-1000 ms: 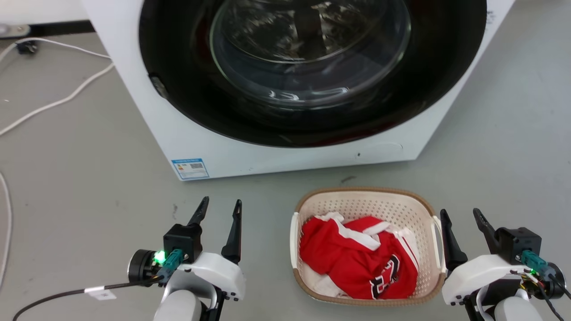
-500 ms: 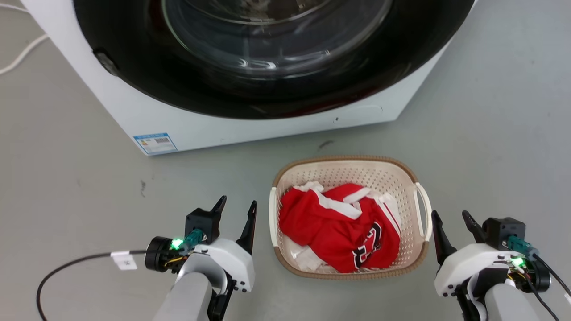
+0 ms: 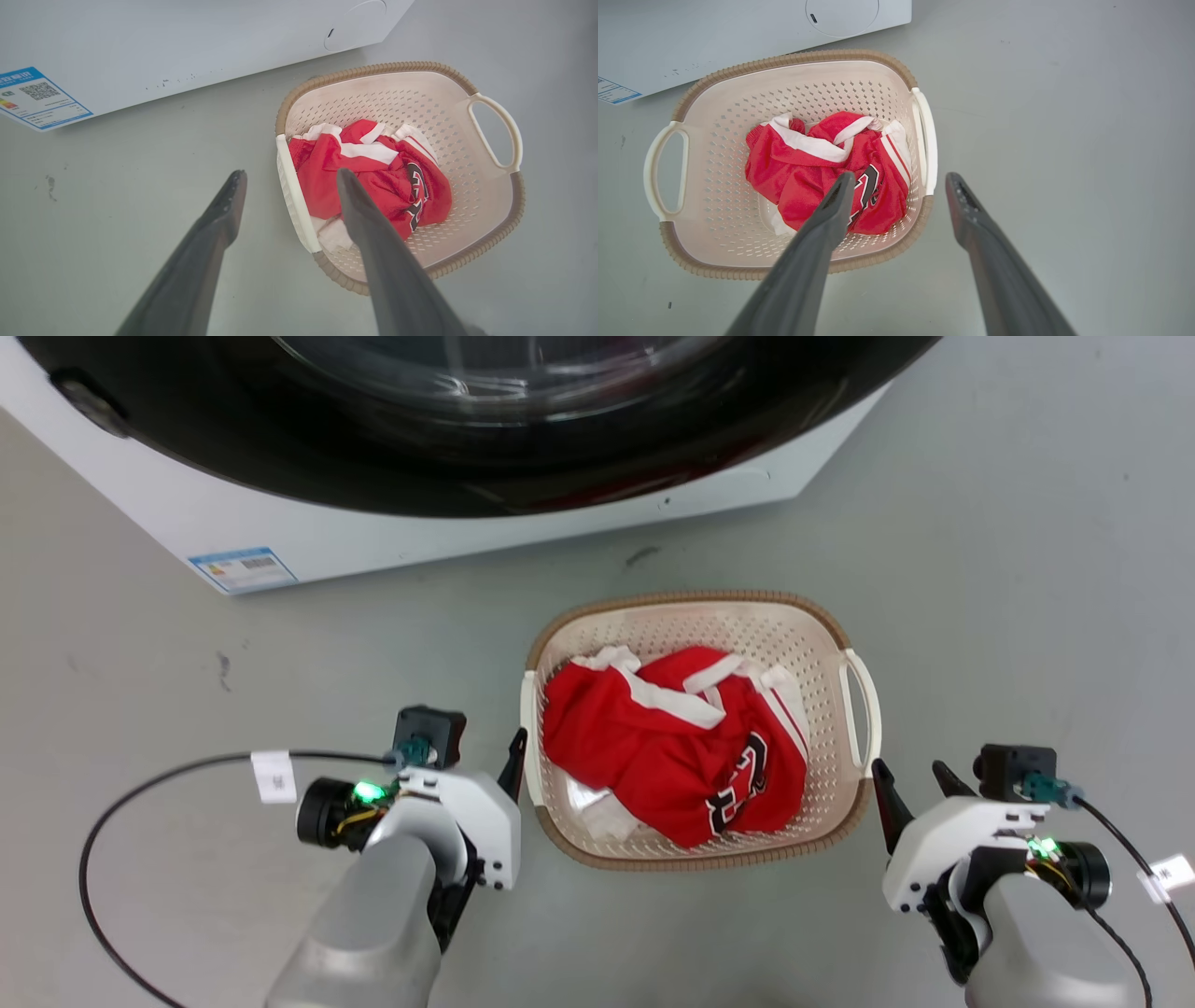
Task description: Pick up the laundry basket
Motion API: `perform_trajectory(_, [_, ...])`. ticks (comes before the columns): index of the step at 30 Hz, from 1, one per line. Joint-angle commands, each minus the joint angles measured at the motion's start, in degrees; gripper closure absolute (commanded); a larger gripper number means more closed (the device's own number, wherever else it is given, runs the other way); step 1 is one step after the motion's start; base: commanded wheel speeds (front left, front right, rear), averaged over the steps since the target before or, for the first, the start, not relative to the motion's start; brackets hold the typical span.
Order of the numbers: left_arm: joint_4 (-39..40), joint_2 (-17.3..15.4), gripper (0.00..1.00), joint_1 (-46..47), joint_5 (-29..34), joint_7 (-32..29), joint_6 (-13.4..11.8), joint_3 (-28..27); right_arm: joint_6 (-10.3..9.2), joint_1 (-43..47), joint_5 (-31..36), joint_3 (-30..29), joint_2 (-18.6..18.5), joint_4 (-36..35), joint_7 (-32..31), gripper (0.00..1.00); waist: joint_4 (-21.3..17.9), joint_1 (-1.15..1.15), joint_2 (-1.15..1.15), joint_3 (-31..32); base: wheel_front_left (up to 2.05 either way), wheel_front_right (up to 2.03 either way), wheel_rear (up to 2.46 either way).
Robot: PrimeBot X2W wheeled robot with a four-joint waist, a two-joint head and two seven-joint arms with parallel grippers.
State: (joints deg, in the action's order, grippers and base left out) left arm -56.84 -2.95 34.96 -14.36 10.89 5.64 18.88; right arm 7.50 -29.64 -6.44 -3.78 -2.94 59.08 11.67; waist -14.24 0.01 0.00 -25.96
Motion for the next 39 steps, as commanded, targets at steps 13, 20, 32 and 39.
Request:
perform_trajectory(13, [-9.5, -1.5, 0.00, 13.4, 0.0, -7.6, 1.4, 2.7, -0.03, -13.3, -3.0, 4.6, 0.1, 12.6, 1.0, 0.00, -2.7, -0.01, 0.00, -8.6, 0.00, 0.00, 0.00])
perform_trajectory(20, [-12.3, -2.1, 0.00, 19.4, 0.5, -10.7, 1.7, 4.7, -0.03, -17.8, -5.2, 7.7, 0.1, 14.1, 0.2, 0.00, -3.0, -0.01, 0.00, -12.5, 0.00, 0.00, 0.00])
perform_trajectory(32, [-14.4, -3.0, 0.00, 26.9, 0.5, -13.9, 1.8, 7.4, -0.03, -22.6, -6.2, 9.1, 0.1, 14.7, -0.8, 0.00, -3.6, -0.01, 0.00, -18.1, 0.00, 0.00, 0.00])
perform_trajectory(39, [-14.9, -3.1, 0.00, 29.7, 0.3, -14.7, 1.8, 8.5, -0.03, -24.2, -4.5, 6.6, 0.1, 14.8, -1.5, 0.00, -4.1, -0.01, 0.00, -20.4, 0.00, 0.00, 0.00])
